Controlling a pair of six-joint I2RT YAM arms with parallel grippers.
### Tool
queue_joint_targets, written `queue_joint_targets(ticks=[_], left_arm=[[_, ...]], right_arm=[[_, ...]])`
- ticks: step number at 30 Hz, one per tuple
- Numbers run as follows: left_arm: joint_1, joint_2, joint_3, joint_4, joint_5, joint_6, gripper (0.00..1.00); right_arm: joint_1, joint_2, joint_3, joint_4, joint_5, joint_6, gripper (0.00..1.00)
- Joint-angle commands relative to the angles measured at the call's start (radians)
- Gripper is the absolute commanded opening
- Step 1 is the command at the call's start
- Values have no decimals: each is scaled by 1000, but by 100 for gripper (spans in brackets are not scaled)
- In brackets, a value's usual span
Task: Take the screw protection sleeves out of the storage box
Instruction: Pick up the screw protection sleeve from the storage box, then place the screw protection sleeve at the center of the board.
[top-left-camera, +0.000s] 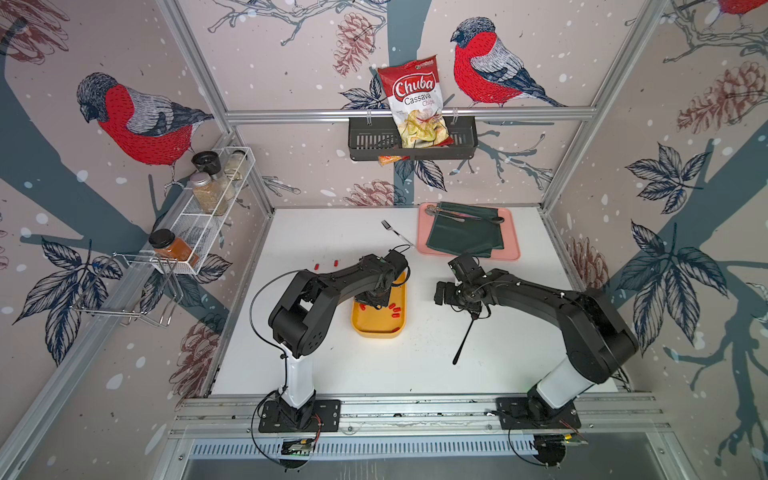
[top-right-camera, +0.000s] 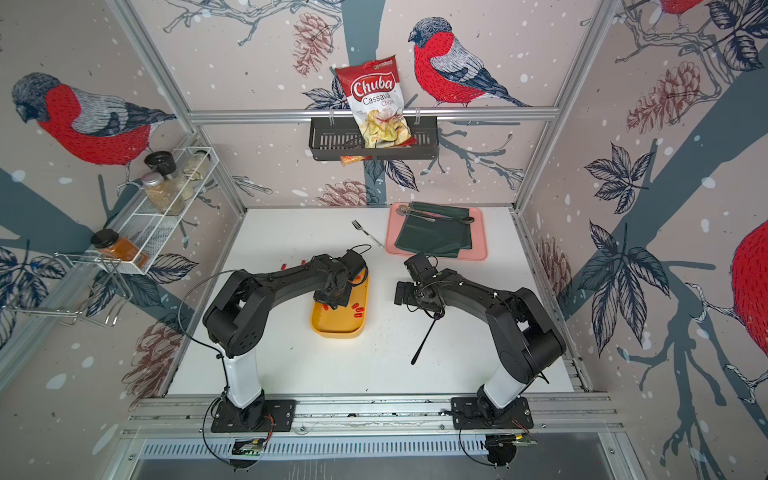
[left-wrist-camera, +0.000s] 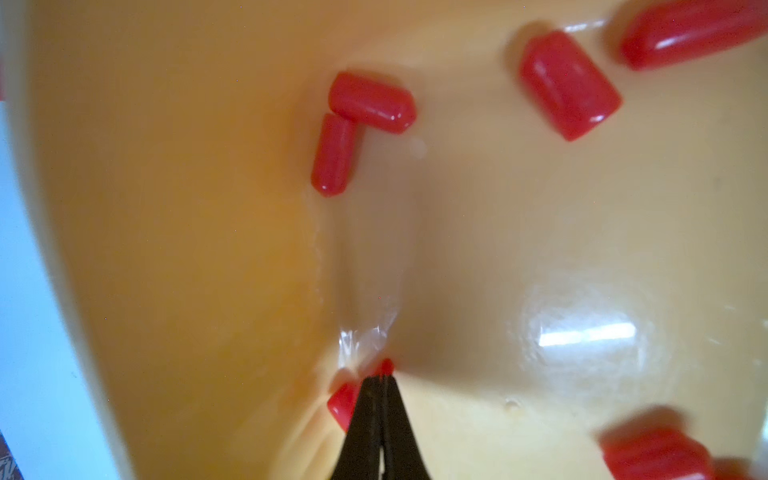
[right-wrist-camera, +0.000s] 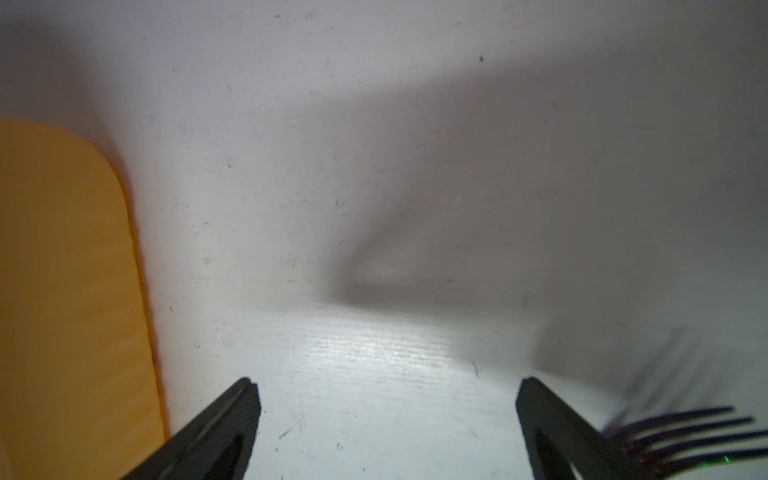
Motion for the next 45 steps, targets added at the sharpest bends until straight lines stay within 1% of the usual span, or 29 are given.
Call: queue_joint_targets(ticks=[1,4,8,10,13,15,17,19,22,24,26,29,32,37,45], left_arm=[[2,8,9,-5,24,-1,2],[2,-3,15,-3,20,-9,0],[14,-35,52,-15,36,-23,1],[27,-49,80,-25,61,-30,1],[74,-80,107,-24,139,-48,1],[130,-107,112,-16,219,-61,1],[191,-140,116,-5,272,-59,2],[270,-155,132,-14,294,-38,3],[415,-143,159,-23,354,14,3],[502,-106,195,-32,353,60,2],[563,-49,238,-45,342,100,2],[623,42,309,-59,298,140,1],[645,121,376,-68,300,164,1],[650,212,428,-65,289,176,1],[650,224,436,-62,302,186,2]], right_arm=[[3,1,-2,9,11,15,100],[6,-3,-7,10,13,17,100],[7,-9,-15,14,14,19,100],[8,-10,-17,12,14,19,100],[8,-11,-17,12,16,18,100],[9,-12,-14,8,18,16,100],[9,-11,-12,4,21,14,100],[8,-12,-12,-1,26,14,100],[9,-7,-12,0,26,14,100],[9,0,-10,1,24,19,100],[10,9,-6,2,22,22,100],[12,29,10,-8,25,22,100],[15,45,30,-21,27,20,100],[16,68,57,-37,31,18,100],[18,83,75,-43,34,19,100]])
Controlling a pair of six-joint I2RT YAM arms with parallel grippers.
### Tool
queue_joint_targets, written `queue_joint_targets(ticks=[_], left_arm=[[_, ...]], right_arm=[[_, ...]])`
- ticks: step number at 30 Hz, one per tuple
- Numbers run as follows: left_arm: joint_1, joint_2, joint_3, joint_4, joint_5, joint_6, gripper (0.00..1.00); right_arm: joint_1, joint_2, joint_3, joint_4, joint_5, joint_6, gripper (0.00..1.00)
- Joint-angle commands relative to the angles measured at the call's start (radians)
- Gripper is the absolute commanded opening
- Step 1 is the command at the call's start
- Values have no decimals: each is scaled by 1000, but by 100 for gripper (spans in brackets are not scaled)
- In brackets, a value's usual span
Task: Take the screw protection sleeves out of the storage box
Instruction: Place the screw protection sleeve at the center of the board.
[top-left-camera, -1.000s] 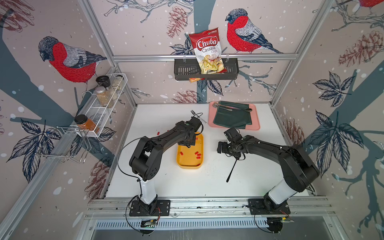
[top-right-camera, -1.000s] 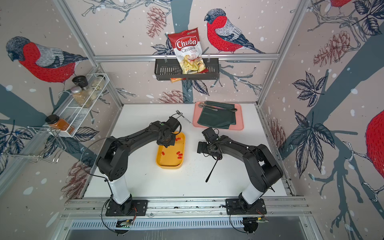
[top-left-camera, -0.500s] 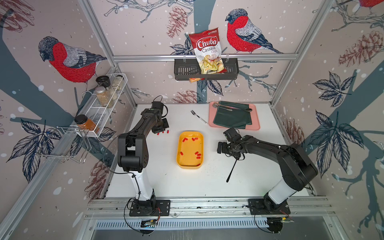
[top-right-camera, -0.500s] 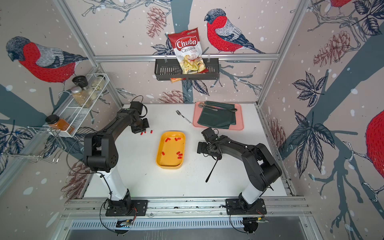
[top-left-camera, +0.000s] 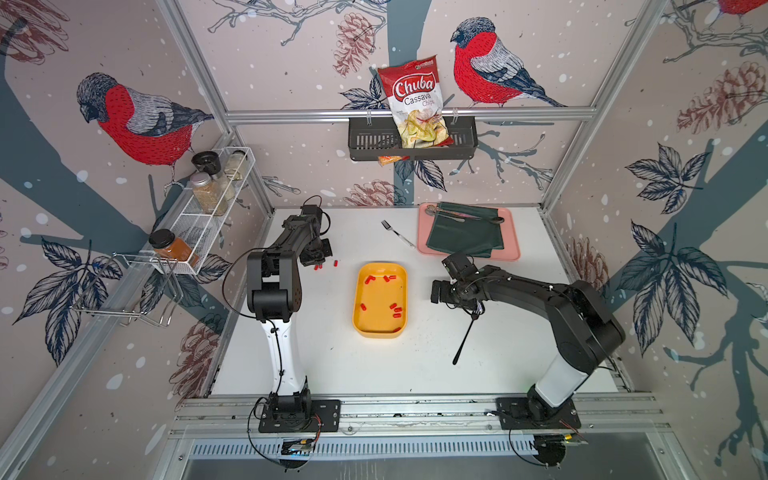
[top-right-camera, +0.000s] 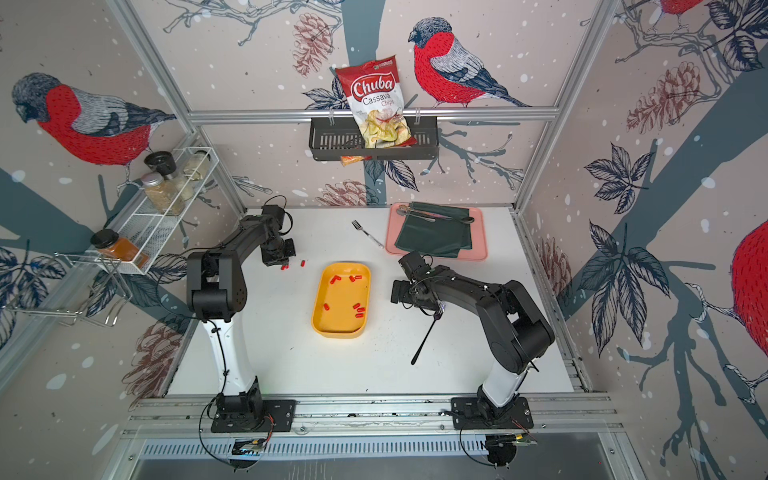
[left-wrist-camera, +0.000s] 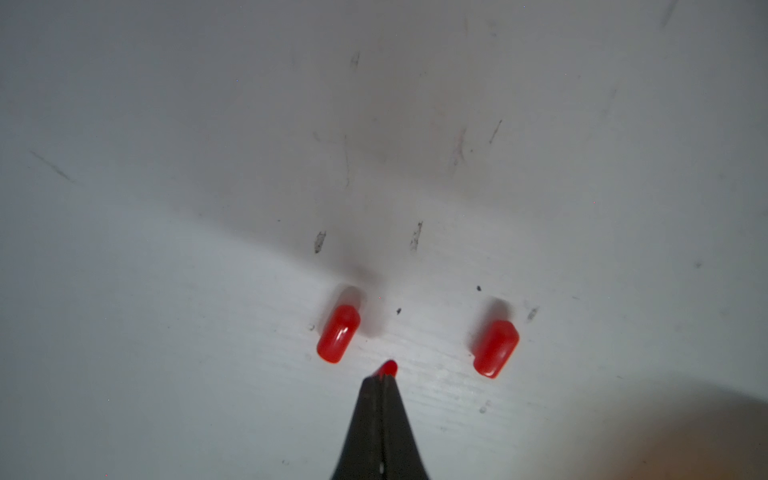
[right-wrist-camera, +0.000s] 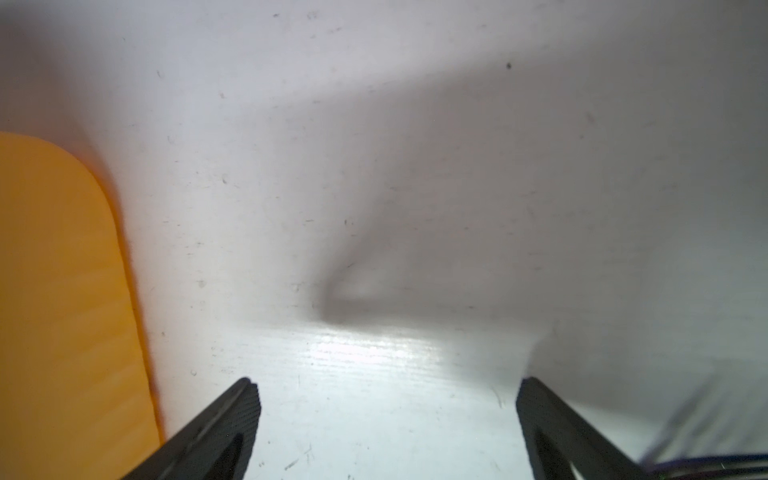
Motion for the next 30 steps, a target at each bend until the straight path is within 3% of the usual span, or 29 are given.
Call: queue_joint_targets(ticks=[1,6,14,17,30], left_arm=[[2,8,19,-21,16,20,2],[-10,-60,-54,-35,49,16,2],[-28,-261,-390,10,85,0,5],[-48,-280,-451,41,94,-15,5],[-107,-217,-366,96,71,-49,6]], right_arm=[[2,9,7,-18,18,0,100],[4,14,10,-18,16,2,100],[4,15,4,-8,18,-4,100],[7,27,6,2,8,-3,100],[20,24,-5,3,12,-6,100]])
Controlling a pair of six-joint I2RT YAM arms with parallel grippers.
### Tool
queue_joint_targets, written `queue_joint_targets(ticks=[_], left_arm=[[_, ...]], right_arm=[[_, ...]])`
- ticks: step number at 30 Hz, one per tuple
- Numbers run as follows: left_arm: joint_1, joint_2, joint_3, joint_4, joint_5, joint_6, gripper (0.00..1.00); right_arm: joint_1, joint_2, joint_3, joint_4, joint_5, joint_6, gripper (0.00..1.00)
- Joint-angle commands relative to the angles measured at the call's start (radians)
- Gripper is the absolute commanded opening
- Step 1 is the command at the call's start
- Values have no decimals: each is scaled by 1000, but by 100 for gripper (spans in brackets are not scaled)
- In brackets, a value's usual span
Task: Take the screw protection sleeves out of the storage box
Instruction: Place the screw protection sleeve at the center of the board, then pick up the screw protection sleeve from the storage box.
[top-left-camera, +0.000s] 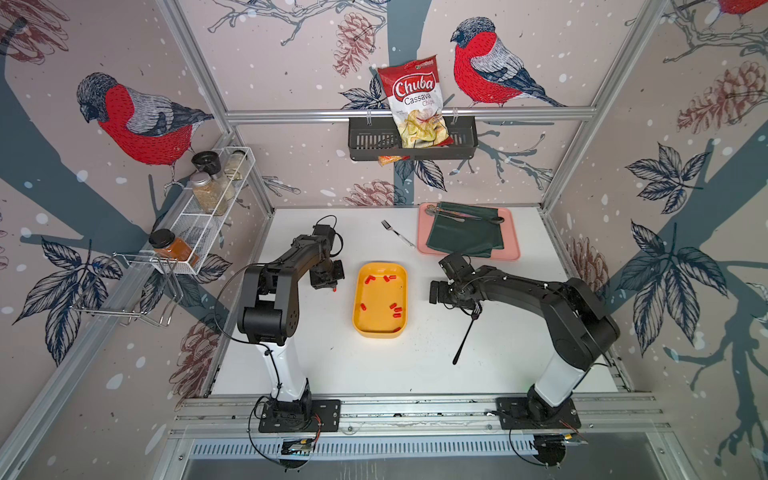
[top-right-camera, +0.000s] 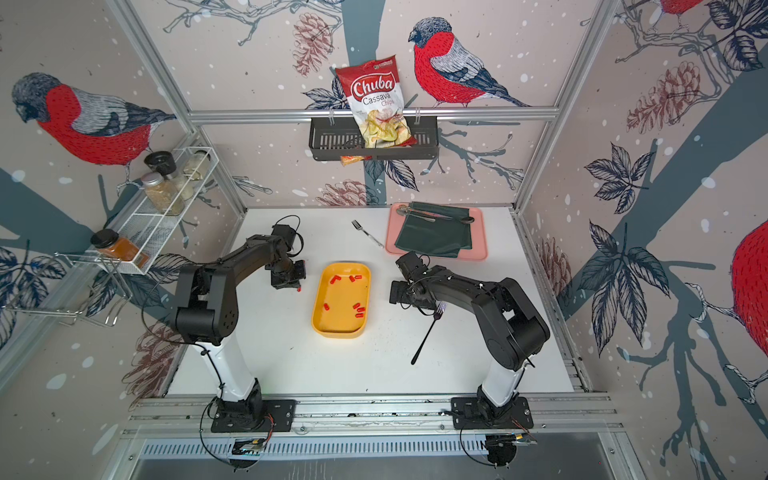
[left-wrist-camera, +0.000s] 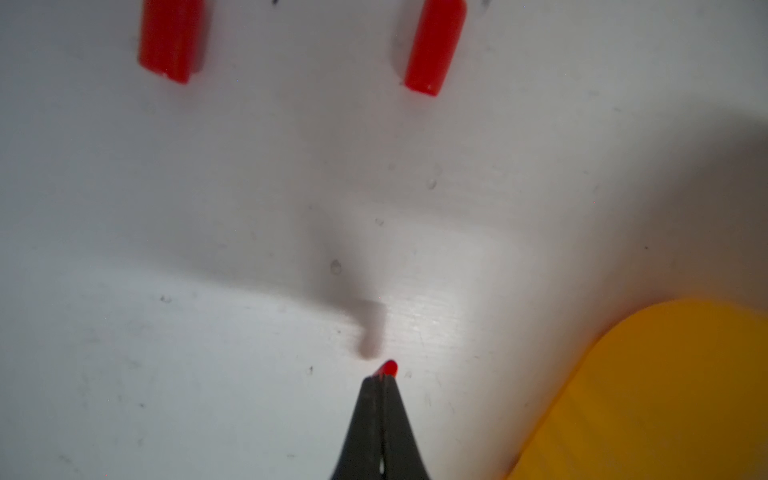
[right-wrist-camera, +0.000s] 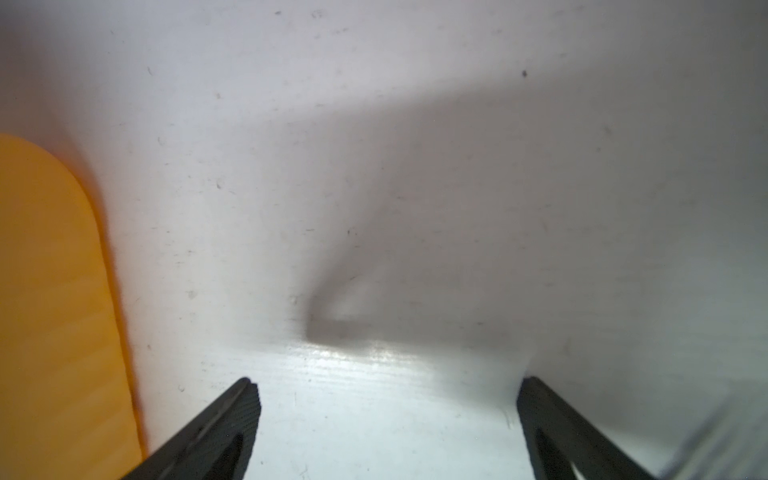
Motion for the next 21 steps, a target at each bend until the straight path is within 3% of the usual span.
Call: queue_joint_targets(ticks=[1,9,15,21], left_arm=[[-4,25,12,17,-27,-7,7],[-13,-37,-20,37,-1,-30,33],[-22,-145,-23,7,26,-56,38],[-24,-351,-102,19,17,-90,42]], right_arm=[[2,-6,-12,-15,-11,-2,100],[6,-63,43,-67,16,-14,100],[95,-46,281,-218,6,-27,100],[188,127,591,-419,-105,139,96]])
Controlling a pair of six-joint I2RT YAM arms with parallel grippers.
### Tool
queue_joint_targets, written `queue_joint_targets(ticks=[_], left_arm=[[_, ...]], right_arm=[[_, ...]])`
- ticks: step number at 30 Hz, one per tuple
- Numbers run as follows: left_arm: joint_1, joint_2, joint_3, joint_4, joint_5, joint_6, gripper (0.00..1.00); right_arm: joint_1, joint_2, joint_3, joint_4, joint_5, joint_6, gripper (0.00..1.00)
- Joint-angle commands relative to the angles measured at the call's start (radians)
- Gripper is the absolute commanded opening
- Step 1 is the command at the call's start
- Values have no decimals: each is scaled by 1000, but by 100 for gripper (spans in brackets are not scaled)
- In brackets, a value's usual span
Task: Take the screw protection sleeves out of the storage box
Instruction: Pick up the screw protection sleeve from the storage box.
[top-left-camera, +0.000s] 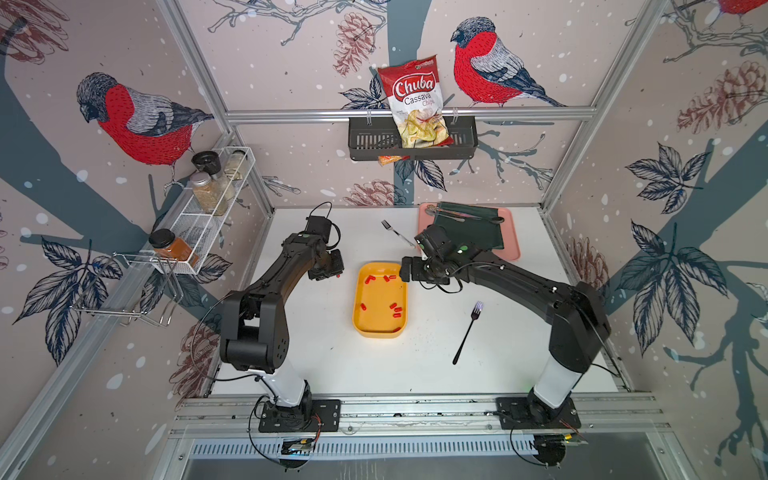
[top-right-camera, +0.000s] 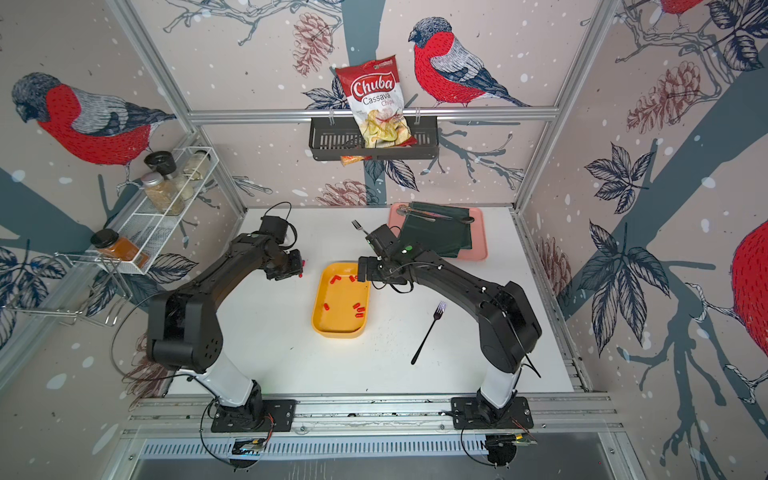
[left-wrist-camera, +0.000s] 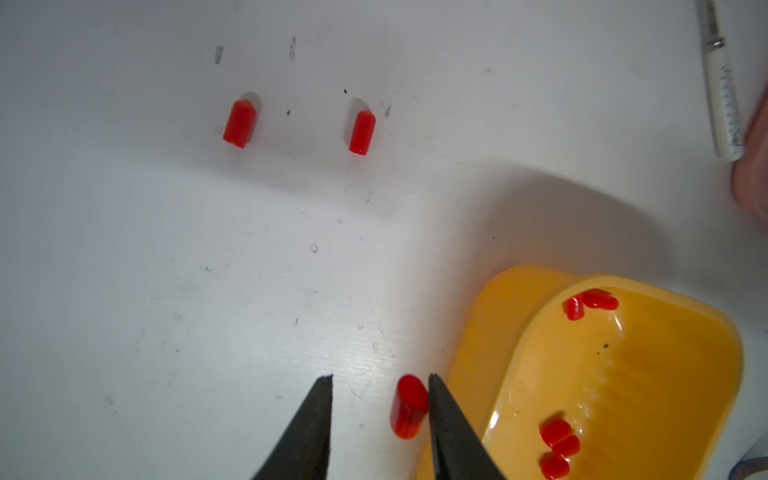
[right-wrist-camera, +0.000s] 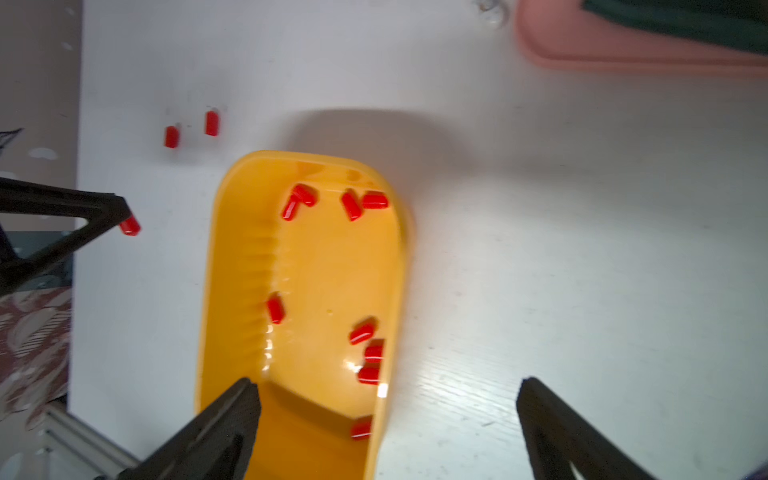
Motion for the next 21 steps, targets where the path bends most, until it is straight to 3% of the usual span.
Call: queue_joint_targets(ticks=[1,4,6,11,17,21], left_arm=[[-3,-100,-51,3,3,-36,42],[-4,-157,-104,54,57,-15,42],[-4,-137,-131,66,25,-8,40],[8,-39,-181,159,18,16,36],[20,134,-139,207,4,64,35],[31,215,-100,205,-7,72,40]], right_arm=[[40,83,116,-180,-56,115,96],[73,122,140,-184,-61,188,93],[87,144,133,-158,-71,224,92],[112,213,180,-141,-23,262,93],[133,252,205,-158,4,311,95],[162,266,253,-189,39,324,96]])
